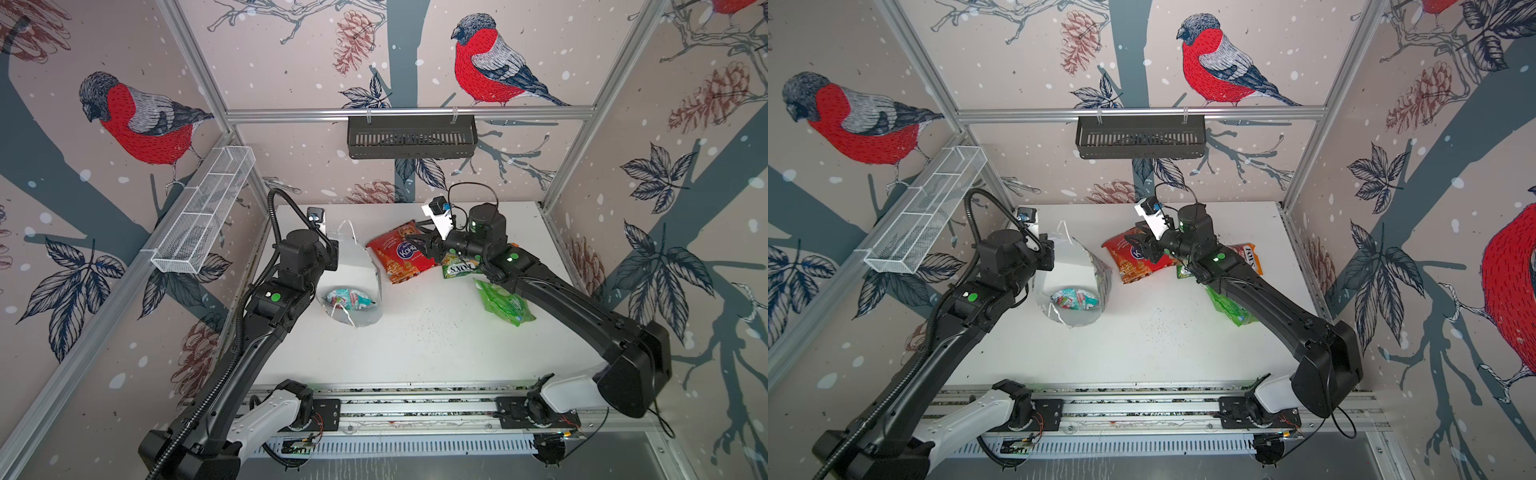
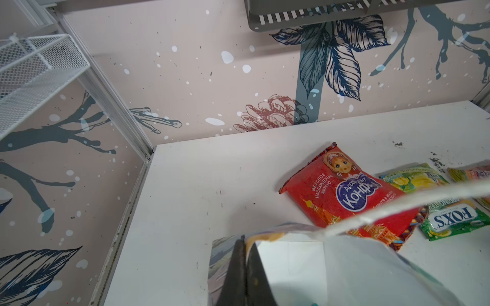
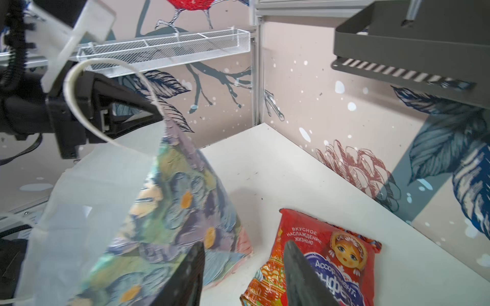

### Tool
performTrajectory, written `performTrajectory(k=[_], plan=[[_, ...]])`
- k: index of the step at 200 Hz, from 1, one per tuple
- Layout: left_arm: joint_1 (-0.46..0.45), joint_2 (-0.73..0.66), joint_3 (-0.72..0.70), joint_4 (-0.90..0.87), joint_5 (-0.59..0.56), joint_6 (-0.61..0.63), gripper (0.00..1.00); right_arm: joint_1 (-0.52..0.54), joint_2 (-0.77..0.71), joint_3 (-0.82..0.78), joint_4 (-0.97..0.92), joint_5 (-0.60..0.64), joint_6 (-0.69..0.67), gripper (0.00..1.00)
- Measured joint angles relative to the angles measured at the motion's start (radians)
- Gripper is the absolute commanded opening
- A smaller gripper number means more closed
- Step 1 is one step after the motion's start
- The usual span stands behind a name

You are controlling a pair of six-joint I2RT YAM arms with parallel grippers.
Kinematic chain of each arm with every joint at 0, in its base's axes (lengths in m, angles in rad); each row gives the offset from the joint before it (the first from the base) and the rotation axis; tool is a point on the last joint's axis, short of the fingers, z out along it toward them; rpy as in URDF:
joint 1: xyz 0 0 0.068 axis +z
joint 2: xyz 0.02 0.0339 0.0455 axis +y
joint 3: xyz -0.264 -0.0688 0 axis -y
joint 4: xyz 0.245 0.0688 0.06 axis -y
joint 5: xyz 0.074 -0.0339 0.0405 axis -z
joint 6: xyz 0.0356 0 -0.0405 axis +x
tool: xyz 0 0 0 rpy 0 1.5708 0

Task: Take the snacks out of the paper bag
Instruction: Pick up the snack from the paper bag.

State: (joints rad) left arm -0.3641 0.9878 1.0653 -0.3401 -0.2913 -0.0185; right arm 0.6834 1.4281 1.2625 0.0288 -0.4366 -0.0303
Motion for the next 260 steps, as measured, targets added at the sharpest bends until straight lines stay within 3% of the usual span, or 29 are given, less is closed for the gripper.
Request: performTrajectory(k=[37, 64, 112, 161, 216, 260], plan=[[-0.013, -0.031, -0.056, 0.018, -0.022, -0.022, 0.00, 0.142, 0.000, -0.016, -0.011, 0.031, -0.051, 0.44], [-0.033, -0.039, -0.112, 0.024, 0.003, -0.045, 0.00, 0.189, 0.014, -0.048, 0.001, 0.078, -0.050, 0.40], [-0.122, -0.008, -0.134, 0.014, 0.075, -0.072, 0.00, 0.272, 0.076, -0.103, 0.037, 0.275, 0.009, 0.37], [-0.196, -0.013, -0.134, -0.054, 0.136, -0.105, 0.00, 0.293, 0.067, -0.161, -0.001, 0.416, 0.116, 0.36], [-0.211, -0.068, -0.180, -0.102, 0.222, -0.158, 0.00, 0.308, -0.039, -0.314, -0.074, 0.465, 0.229, 0.36], [-0.215, -0.104, -0.254, -0.122, 0.300, -0.217, 0.00, 0.316, -0.033, -0.357, -0.128, 0.468, 0.291, 0.41]])
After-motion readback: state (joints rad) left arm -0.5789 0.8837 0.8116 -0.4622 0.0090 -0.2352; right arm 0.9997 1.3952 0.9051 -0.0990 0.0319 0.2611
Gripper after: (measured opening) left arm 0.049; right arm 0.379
